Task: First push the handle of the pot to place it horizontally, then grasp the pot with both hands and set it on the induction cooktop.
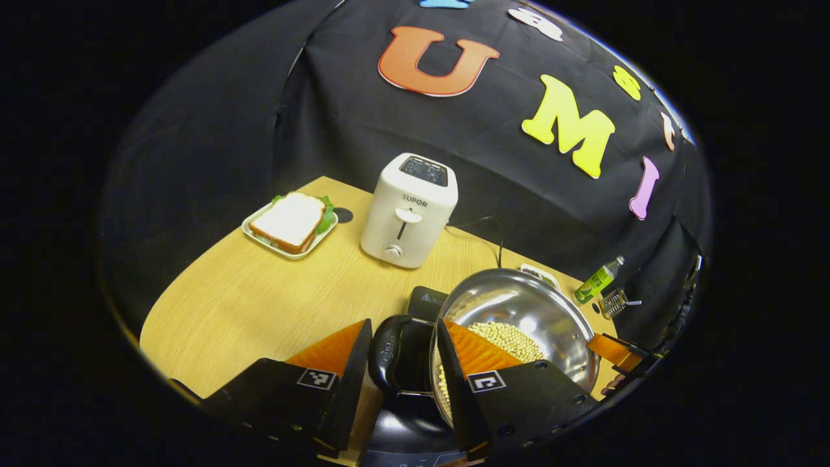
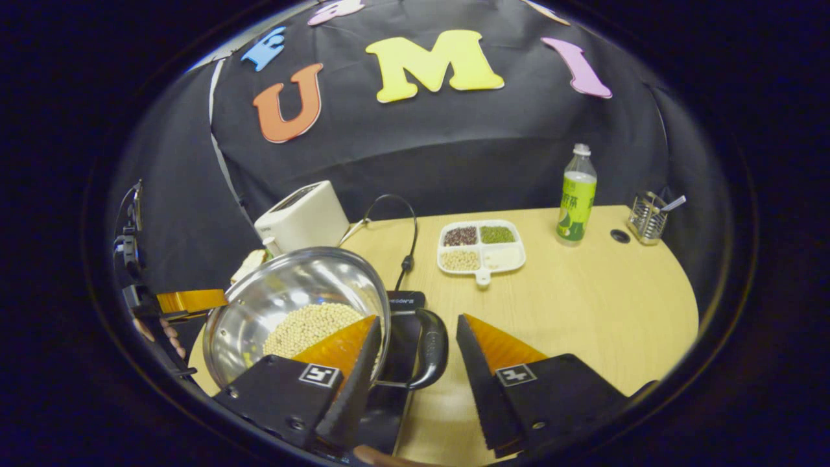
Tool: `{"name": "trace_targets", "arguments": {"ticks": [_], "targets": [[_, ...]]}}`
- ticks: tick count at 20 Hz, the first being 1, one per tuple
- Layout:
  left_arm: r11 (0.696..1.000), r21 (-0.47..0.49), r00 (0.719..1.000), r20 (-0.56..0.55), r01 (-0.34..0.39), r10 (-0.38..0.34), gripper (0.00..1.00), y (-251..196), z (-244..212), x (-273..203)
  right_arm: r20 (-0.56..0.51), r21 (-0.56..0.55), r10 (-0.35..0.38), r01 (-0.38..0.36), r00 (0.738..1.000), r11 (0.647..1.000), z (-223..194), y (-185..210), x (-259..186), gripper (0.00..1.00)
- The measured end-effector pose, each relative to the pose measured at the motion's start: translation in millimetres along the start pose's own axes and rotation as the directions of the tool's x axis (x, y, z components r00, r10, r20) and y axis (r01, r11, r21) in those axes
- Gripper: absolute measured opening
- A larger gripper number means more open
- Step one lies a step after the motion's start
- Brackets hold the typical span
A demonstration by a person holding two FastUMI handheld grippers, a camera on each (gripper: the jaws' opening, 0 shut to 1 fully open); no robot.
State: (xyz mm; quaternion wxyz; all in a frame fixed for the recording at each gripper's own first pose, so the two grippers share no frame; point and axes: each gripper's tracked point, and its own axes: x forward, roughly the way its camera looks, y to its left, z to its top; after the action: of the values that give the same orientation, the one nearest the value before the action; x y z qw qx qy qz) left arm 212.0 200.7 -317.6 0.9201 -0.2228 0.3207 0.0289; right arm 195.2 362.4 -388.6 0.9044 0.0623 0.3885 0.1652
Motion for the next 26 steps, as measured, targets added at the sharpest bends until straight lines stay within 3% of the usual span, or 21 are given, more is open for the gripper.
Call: {"name": "trace_targets", "arguments": {"ticks": [1, 2, 3, 10, 15, 21, 26], "targets": [[1.0, 0.006, 0.999, 0.032, -0.008, 0.007, 0.64, -0.1, 6.9, -6.4, 0.023, 0.005, 0.004, -0.004, 1.0, 1.0, 4.6, 0.7, -4.1, 0.84], [1.0, 0.018, 0.999, 0.05, -0.014, 0.013, 0.8, -2.3, 10.8, -14.2, 0.025, 0.01, 0.019, -0.019, 0.999, 1.0, 2.7, 4.4, -9.3, 0.97], [0.999, 0.032, 0.997, 0.07, -0.027, 0.025, 0.95, -5.0, 14.5, -25.8, 0.02, 0.017, 0.02, -0.021, 1.0, 1.0, -0.2, 4.0, -12.8, 0.99], [0.988, 0.14, 0.987, 0.155, -0.065, 0.042, 0.96, -31.7, 22.6, -85.7, 0.085, 0.029, 0.004, -0.006, 0.996, 1.0, -1.1, -9.2, -75.8, 0.96], [0.983, 0.181, 0.978, 0.202, 0.005, -0.042, 0.96, -74.8, 18.9, -134.8, 0.179, 0.007, -0.035, 0.034, 0.983, 0.999, 11.0, -31.4, -144.5, 0.98], [0.976, 0.218, 0.957, 0.279, 0.012, -0.074, 0.95, -106.8, 17.7, -188.1, 0.289, -0.015, -0.049, 0.056, 0.956, 0.998, 30.4, -62.8, -221.4, 0.98], [0.967, 0.25, 0.919, 0.371, 0.04, -0.134, 0.95, -144.2, 13.8, -243.1, 0.391, -0.012, -0.036, 0.045, 0.92, 0.999, 39.6, -71.7, -287.0, 0.96]]}}
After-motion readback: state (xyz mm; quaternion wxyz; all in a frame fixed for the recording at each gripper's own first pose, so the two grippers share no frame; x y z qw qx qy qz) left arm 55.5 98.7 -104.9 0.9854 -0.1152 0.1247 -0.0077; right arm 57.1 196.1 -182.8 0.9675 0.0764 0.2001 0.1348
